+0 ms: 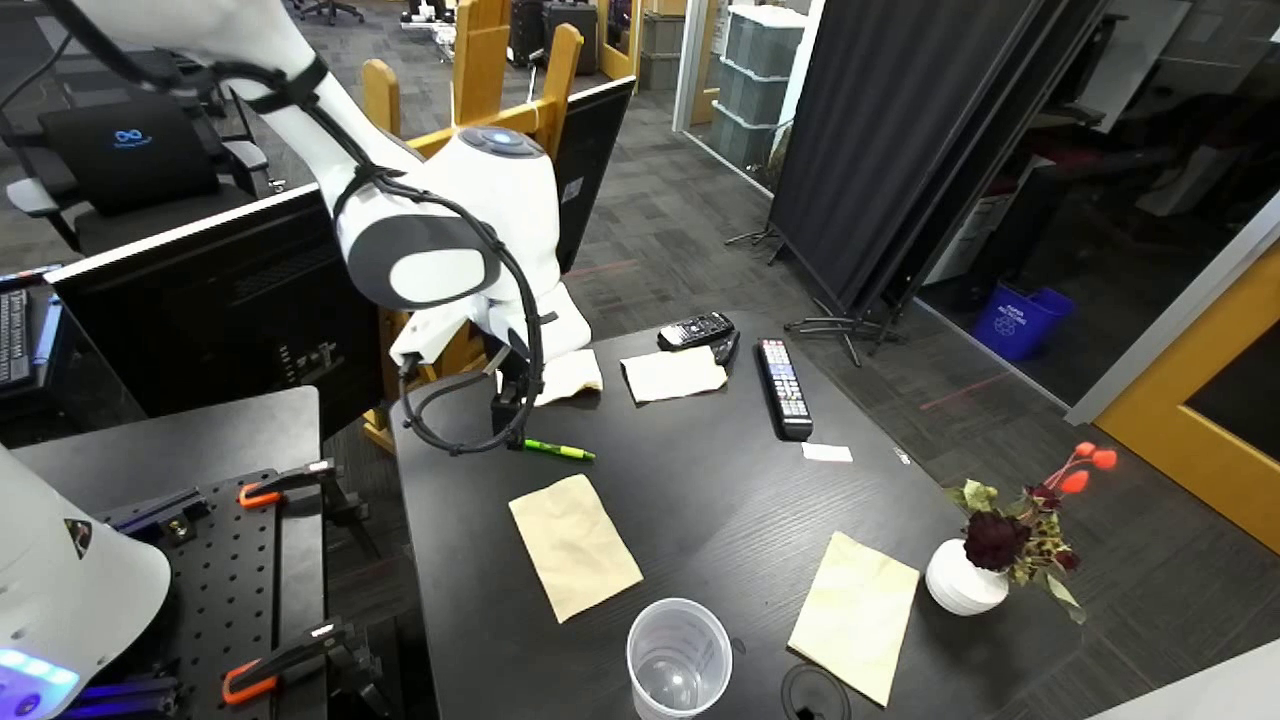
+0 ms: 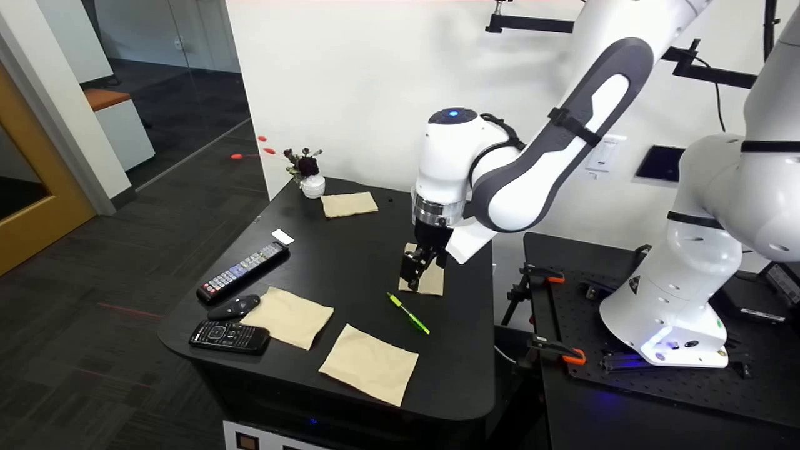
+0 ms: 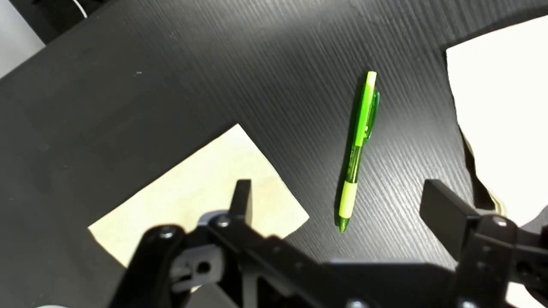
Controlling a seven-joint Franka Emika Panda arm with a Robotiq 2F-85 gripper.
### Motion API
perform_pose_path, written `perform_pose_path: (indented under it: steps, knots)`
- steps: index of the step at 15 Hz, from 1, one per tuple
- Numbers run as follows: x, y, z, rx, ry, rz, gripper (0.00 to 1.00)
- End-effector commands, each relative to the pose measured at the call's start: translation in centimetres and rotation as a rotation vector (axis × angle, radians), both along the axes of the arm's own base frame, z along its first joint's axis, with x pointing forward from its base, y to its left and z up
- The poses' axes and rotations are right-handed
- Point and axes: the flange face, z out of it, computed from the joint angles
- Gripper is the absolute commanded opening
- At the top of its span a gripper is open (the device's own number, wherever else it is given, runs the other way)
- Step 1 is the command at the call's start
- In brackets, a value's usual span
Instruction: Put the pen into the cup.
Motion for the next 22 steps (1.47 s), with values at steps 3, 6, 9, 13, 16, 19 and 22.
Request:
perform_pose_path:
  steps: [3,6,9,13,16,19,22]
  knots:
    - [4.3,0.8,-3.8,-0.011,0.039,-0.071,1.0]
    - [5.8,1.3,-5.2,-0.021,0.048,-0.105,1.0]
    - [6.6,1.5,-6.4,-0.022,0.059,-0.12,1.0]
    - [7.2,1.5,-7.5,-0.018,0.072,-0.137,1.0]
    - [7.5,1.5,-7.9,-0.012,0.075,-0.151,1.0]
    - [7.6,1.5,-8.3,-0.009,0.079,-0.159,1.0]
    - [7.5,1.5,-8.6,-0.009,0.084,-0.162,0.74]
